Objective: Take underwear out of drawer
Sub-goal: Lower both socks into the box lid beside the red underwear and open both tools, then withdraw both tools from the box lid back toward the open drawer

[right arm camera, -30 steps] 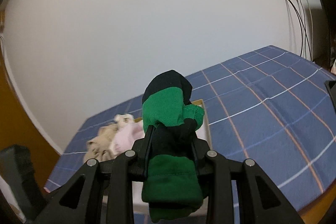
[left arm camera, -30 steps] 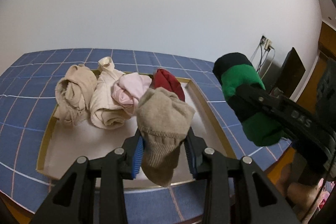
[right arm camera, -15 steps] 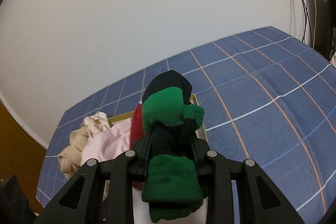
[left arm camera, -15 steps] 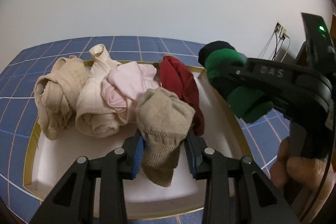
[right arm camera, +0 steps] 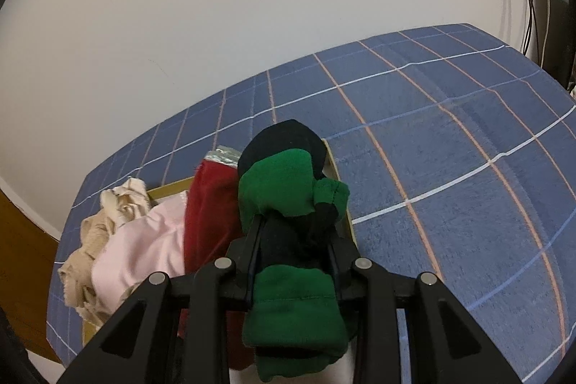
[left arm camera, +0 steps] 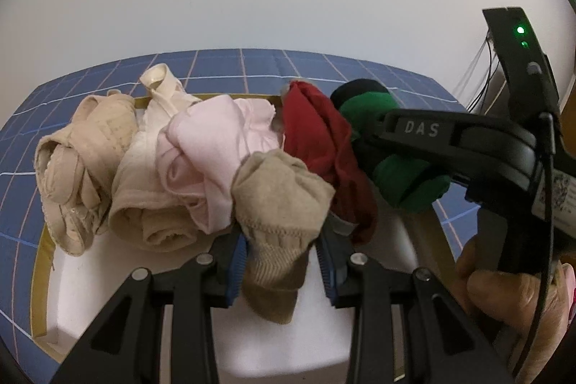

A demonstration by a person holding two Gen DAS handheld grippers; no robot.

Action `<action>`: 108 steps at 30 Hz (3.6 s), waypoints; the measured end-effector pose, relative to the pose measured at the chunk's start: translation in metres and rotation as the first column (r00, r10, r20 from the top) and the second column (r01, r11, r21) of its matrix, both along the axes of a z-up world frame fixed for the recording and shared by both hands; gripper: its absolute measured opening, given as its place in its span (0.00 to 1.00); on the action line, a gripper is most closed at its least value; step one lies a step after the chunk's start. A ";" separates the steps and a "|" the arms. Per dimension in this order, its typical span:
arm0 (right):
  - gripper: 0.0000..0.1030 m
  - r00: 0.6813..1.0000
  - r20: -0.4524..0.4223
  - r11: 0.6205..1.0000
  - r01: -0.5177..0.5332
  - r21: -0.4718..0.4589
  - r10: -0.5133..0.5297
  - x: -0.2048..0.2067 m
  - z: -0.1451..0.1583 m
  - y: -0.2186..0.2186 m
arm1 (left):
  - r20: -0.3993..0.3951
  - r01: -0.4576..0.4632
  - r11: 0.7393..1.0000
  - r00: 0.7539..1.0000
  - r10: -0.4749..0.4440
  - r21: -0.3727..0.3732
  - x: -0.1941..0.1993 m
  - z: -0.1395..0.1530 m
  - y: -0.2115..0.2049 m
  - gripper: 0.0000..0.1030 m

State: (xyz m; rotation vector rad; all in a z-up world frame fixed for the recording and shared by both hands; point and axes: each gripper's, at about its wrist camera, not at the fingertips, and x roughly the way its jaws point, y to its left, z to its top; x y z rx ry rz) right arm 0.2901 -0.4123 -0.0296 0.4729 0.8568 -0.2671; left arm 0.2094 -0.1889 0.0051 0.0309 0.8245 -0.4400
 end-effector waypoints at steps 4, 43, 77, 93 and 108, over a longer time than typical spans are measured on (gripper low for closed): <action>0.31 1.000 -0.018 1.000 0.002 0.020 -0.002 0.007 -0.009 -0.001 | -0.006 -0.008 1.000 1.000 0.008 0.008 0.005 -0.005 -0.004 0.33; 0.72 0.962 0.253 0.991 -0.081 -0.108 0.106 -0.082 0.038 0.028 | 0.141 -0.160 0.977 0.980 0.141 0.141 -0.027 -0.013 0.000 0.96; 0.72 0.934 0.328 0.982 -0.089 -0.168 0.140 -0.228 0.053 0.064 | 0.229 -0.160 0.981 0.964 0.132 0.108 -0.155 -0.006 0.051 0.98; 0.72 0.939 0.306 0.982 -0.115 -0.151 0.157 -0.287 0.042 0.076 | 0.191 -0.090 0.986 0.980 0.062 0.144 -0.196 -0.025 0.059 0.98; 0.72 0.949 0.251 0.975 -0.153 -0.160 0.190 -0.351 0.033 0.073 | 0.169 -0.062 0.984 0.985 0.034 0.166 -0.219 -0.039 0.066 0.98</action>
